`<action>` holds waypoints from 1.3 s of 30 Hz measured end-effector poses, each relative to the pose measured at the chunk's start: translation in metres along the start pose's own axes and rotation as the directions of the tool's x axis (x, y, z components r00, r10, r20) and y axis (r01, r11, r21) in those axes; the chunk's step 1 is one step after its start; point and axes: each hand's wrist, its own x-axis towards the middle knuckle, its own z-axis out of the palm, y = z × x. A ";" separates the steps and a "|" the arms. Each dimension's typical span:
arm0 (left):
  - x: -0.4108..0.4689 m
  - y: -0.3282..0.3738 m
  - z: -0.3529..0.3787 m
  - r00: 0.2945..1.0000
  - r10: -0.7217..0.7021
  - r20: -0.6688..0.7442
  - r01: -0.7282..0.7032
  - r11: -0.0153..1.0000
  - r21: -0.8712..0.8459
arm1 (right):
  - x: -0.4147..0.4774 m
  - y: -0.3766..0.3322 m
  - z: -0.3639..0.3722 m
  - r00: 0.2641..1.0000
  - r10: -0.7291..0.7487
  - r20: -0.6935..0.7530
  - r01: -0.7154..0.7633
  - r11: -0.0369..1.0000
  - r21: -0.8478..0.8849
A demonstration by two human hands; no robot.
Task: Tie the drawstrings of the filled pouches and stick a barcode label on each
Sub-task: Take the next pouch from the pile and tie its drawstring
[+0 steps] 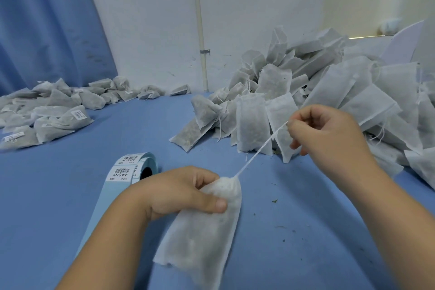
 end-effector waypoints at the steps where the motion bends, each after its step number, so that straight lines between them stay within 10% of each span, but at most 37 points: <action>1: 0.002 0.001 0.002 0.995 -0.004 -0.097 0.005 1.000 0.011 | -0.001 -0.001 0.000 1.000 0.005 0.000 -0.005 0.999 0.036; 7: 0.014 0.007 0.012 0.894 -0.053 -0.446 -0.024 0.986 -0.165 | -0.016 -0.011 0.014 0.984 -0.149 0.095 0.143 0.988 0.059; 16: 0.015 0.013 0.015 0.878 -0.091 -0.469 -0.159 0.870 -0.467 | -0.048 -0.008 0.047 0.766 -0.473 0.435 0.629 0.692 -0.355; 25: 0.015 0.020 0.015 0.918 -0.081 -0.389 -0.254 0.633 -0.731 | -0.044 0.000 0.049 0.819 -0.440 0.369 0.545 0.796 -0.263; 39: 0.023 0.019 0.033 0.928 0.106 -0.357 -0.324 0.700 -0.636 | -0.039 0.009 0.048 0.808 -0.488 0.331 0.573 0.783 -0.244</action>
